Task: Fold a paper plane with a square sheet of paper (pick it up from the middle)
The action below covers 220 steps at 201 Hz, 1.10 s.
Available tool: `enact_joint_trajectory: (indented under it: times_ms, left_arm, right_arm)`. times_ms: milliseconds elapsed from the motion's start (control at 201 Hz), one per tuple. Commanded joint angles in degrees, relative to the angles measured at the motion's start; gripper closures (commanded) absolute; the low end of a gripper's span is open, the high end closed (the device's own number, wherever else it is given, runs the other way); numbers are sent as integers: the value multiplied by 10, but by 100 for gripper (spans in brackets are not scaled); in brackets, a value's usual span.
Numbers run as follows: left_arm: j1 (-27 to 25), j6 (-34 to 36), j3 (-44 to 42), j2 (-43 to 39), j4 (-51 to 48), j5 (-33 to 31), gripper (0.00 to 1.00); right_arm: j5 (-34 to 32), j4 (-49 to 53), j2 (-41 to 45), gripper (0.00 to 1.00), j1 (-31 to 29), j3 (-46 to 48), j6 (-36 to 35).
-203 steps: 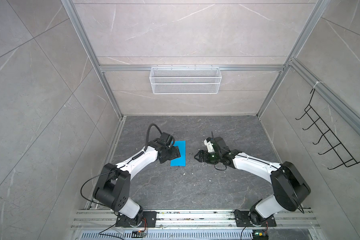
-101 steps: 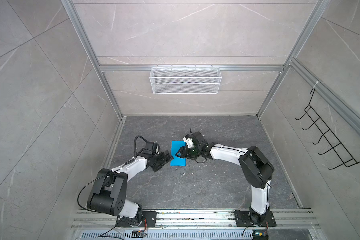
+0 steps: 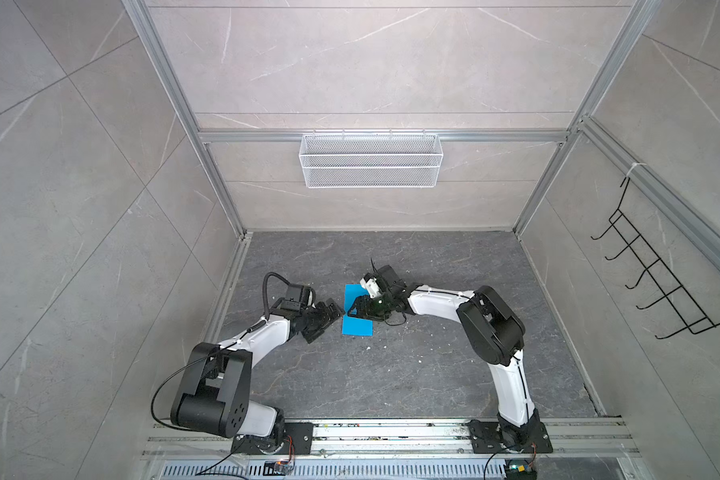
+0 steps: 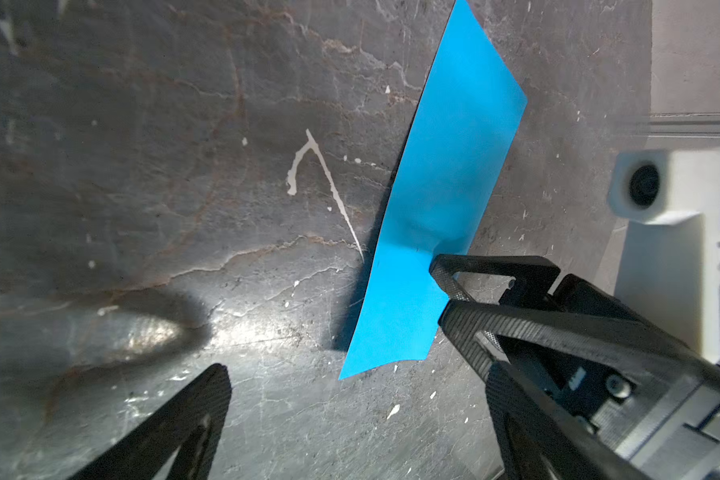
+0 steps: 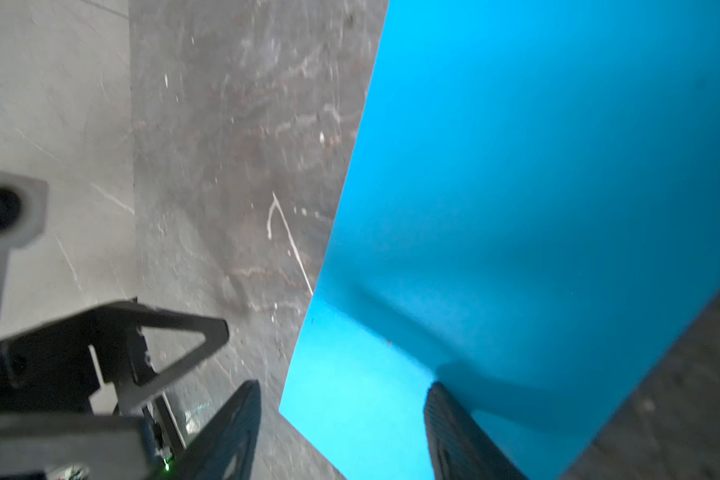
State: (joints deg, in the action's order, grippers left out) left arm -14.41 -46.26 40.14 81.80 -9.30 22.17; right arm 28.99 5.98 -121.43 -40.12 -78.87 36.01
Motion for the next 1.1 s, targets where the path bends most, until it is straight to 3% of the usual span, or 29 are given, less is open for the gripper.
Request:
enact_joint_trajectory:
  times_ms: [0, 164, 388, 578, 727, 1091]
  left_arm:
    - [3, -4, -4, -25, -9, 22, 1]
    - [-5, -19, -26, -46, 7, 50, 1]
    - [-65, -59, -47, -49, 48, 57, 1]
    - [-112, -86, -51, -17, 93, 61, 10]
    - [-117, -95, -55, 1, 115, 65, 15]
    - [-125, -93, -52, 49, 142, 87, 20]
  right_arm:
    - [2, 50, 33, 34, 1, 60, -42]
    - [28, 37, 101, 35, 9, 136, -89]
    - [53, -74, 193, 34, 44, 226, 20]
    - [41, -76, 172, 36, 56, 208, 25]
    - [41, -55, 138, 42, 57, 180, 17]
    - [34, -57, 103, 42, 64, 189, 15]
